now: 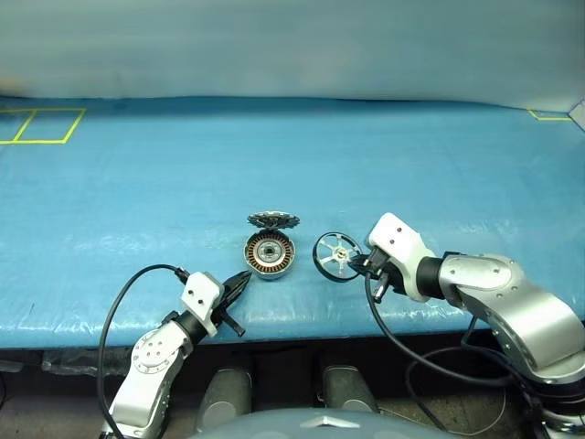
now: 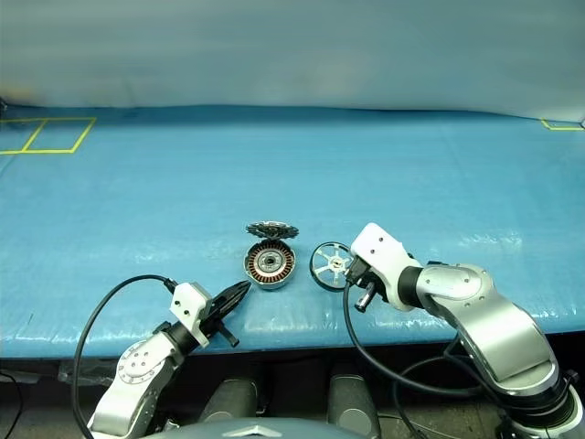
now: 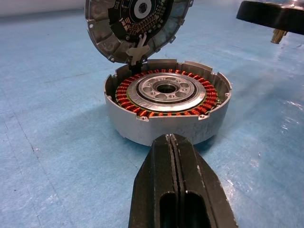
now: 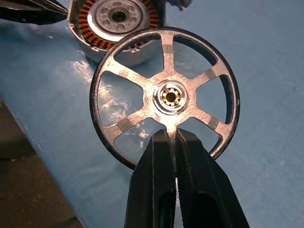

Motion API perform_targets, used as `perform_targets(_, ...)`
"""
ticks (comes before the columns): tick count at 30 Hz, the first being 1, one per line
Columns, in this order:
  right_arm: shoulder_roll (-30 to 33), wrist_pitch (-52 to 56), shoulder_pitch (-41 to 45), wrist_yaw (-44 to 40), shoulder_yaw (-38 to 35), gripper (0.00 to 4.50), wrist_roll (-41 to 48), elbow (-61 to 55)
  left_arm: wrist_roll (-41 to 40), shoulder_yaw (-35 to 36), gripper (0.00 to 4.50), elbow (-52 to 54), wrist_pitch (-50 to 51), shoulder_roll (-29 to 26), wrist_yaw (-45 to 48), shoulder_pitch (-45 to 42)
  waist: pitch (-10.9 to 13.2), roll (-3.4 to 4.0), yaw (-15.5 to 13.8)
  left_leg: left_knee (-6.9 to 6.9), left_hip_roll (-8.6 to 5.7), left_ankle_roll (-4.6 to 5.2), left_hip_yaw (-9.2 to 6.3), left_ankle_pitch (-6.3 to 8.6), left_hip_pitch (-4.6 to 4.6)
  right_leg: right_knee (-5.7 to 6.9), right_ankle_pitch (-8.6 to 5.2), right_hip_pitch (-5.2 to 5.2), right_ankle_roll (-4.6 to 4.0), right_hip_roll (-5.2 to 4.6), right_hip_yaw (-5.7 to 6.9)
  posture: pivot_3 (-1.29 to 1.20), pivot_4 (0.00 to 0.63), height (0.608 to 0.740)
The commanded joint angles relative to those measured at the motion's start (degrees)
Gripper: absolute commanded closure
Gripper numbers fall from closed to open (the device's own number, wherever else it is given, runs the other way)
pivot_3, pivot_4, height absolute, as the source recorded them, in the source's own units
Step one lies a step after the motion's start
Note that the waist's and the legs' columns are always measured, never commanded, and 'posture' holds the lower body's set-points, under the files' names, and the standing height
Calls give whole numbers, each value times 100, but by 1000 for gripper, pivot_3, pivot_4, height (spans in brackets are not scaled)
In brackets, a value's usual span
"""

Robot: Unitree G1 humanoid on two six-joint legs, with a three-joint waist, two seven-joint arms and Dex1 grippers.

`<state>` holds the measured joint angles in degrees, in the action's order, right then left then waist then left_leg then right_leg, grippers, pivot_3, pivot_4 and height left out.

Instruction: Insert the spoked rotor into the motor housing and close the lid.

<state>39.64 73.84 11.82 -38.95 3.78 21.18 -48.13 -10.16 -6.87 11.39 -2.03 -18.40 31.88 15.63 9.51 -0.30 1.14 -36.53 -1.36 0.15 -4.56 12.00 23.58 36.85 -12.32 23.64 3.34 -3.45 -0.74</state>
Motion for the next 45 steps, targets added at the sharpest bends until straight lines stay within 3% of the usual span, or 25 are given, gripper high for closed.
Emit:
perform_targets(1, -359, 79, 65, 315, -69, 4484, 220, -253, 33, 127, 4500, 48, -174, -85, 4, -35, 0, -3, -8, -3, -1, 0, -1, 0, 2, 0, 1, 0, 2, -2, 0, 0, 150, 740)
perform_targets(9, -1451, 207, 427, 846, 317, 4484, 634, -34, 5, 162, 4500, 93, -93, -122, 9, 14, 1, -3, -12, -11, -2, 1, -14, 1, 7, 0, 4, 2, 6, -4, 1, 0, 150, 740)
perform_targets(16, -1875, -94, 745, 1207, 802, 4484, 568, 570, 0, 134, 4500, 149, -62, -99, 0, 86, 1, -3, -1, -9, -4, 1, -28, 1, 7, 0, 4, 2, 5, -5, 2, 0, 150, 740)
perform_targets(31, -2091, -1066, 1124, 1302, 1391, 4484, 250, 1928, 7, 88, 4500, 170, -57, -45, -64, 124, 1, -2, 20, -6, -5, 1, -28, 1, 6, 0, 4, 3, 4, -5, 2, 0, 150, 740)
perform_targets(45, -2036, -1147, 1119, 1279, 1444, 4484, 109, 2166, -6, 76, 4500, 166, -62, -23, -86, 157, 1, -2, 20, -3, -6, 1, -29, 1, 6, 0, 4, 4, 3, -5, 1, 0, 150, 740)
